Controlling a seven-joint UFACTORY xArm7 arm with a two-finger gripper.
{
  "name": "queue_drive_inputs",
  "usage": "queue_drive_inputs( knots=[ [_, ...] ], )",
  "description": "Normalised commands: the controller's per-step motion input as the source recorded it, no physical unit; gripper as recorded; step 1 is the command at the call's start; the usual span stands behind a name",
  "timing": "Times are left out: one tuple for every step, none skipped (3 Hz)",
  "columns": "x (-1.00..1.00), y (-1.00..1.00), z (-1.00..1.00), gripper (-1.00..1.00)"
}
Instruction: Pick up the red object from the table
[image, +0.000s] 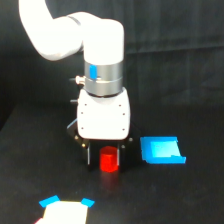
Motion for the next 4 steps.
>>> queue_drive_inputs(
  knots=[
    [0.32,-0.01,0.87,-0.77],
    [0.45,0.45,-0.30,0.52],
    [-0.11,-0.32,1.00,-1.00],
    [0.06,0.60,0.99,-0.83]
  ],
)
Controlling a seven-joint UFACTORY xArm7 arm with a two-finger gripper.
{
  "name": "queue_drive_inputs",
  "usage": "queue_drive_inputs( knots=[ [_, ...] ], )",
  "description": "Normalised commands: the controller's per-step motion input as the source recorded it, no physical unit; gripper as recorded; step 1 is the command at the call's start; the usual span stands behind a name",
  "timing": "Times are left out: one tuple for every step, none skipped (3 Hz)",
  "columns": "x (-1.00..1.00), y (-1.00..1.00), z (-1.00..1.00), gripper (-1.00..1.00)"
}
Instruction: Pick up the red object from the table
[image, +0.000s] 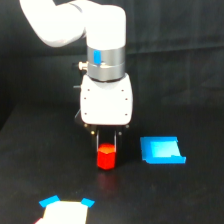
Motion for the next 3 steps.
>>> queue_drive_inputs(
  knots=[
    [0.22,0.53,1.00,-0.38],
    [0.19,0.11,1.00,-0.28],
    [-0.07,-0.12,1.00,-0.78]
  ],
)
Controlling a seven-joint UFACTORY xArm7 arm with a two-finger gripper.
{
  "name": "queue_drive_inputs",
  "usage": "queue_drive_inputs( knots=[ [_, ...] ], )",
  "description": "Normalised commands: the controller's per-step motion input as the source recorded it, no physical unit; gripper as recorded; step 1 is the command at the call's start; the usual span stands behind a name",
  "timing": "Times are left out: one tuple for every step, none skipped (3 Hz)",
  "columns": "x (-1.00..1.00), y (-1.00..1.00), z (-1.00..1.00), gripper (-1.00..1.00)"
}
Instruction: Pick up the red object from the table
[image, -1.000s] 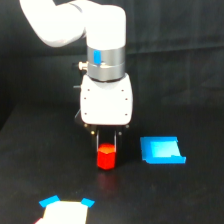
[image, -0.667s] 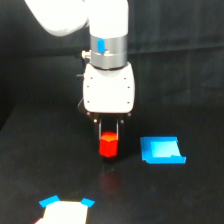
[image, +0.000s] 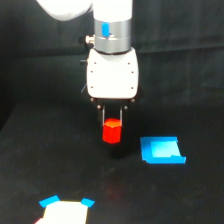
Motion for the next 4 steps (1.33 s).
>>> queue_drive_inputs(
  knots=[
    [0.05,0.19,1.00,0.02],
    [-0.14,-0.20,1.00,-0.84],
    [0.38,-0.20,0.93,-1.00],
    [0.40,-0.60,0.88,-0.87]
  ],
)
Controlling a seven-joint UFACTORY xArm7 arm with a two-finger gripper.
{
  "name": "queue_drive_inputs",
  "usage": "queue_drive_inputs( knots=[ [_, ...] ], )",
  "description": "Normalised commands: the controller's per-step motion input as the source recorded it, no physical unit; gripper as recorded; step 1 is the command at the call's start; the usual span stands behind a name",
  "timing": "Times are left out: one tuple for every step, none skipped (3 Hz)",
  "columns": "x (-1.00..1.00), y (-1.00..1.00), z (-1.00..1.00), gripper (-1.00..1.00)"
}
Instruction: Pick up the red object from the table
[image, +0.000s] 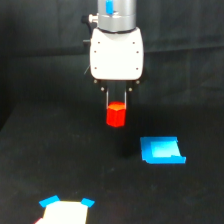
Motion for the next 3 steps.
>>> queue_drive_inputs(
  knots=[
    [1.00,-0.27,1.00,-1.00],
    [1.00,-0.39,0.78,-1.00],
    [0.74,-0.15,0.42,-0.98]
  ],
)
